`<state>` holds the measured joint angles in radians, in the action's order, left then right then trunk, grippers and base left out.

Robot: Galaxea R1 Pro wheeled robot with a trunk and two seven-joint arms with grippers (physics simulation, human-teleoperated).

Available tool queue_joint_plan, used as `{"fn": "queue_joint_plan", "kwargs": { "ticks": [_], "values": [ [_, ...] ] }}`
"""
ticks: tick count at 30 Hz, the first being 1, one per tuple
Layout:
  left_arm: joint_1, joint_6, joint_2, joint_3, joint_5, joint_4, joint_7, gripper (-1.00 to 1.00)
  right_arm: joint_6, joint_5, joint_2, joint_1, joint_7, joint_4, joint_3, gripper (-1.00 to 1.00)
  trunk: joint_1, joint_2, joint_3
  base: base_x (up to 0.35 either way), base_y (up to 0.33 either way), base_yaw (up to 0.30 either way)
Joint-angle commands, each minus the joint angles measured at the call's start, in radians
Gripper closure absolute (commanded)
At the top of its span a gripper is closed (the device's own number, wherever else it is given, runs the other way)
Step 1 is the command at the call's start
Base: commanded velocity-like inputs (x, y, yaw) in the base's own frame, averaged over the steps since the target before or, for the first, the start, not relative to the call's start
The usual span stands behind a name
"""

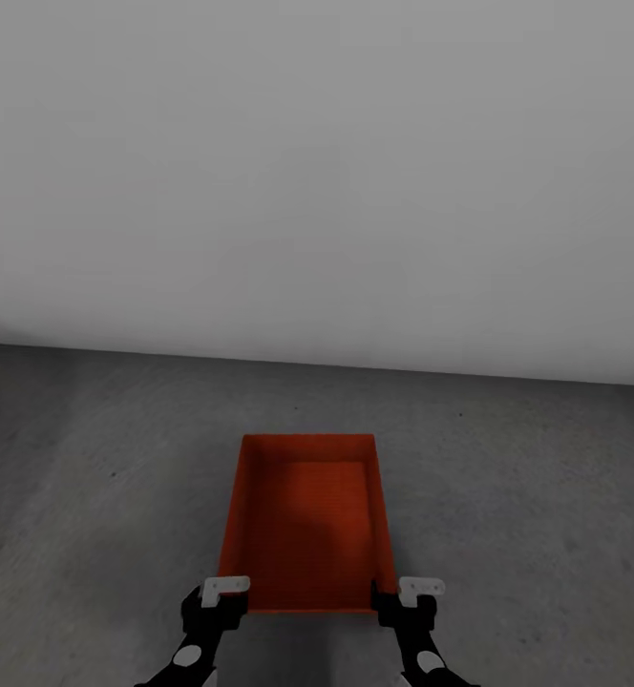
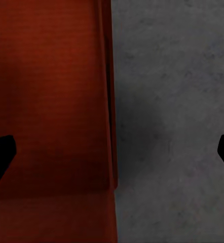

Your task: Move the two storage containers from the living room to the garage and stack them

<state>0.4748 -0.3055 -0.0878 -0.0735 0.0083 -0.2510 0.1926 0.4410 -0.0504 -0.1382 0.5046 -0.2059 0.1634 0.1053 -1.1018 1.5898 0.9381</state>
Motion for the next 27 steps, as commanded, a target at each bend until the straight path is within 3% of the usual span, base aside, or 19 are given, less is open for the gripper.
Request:
{"fn": "queue_joint_plan", "kwargs": {
  "ticks": [1, 23, 27],
  "values": [
    [0.001, -0.003, 0.000, -0.008, 0.001, 0.001, 0.008, -1.00, 0.003, -0.005, 0.000, 0.001, -0.006, -0.001, 0.008, -1.00, 0.000, 0.000, 0.001, 0.000, 0.000, 0.000],
    [0.000, -0.005, 0.000, -0.008, 0.001, 0.001, 0.008, -1.00, 0.007, -0.005, 0.000, 0.000, -0.007, -0.001, 0.010, -1.00, 0.000, 0.000, 0.001, 0.000, 0.000, 0.000],
    [0.000, -0.003, 0.000, -0.008, 0.001, 0.001, 0.008, -1.00, 0.007, -0.005, 0.000, 0.000, -0.007, -0.001, 0.010, -1.00, 0.015, -0.028, -0.012, 0.000, 0.000, 0.000]
  ]
}}
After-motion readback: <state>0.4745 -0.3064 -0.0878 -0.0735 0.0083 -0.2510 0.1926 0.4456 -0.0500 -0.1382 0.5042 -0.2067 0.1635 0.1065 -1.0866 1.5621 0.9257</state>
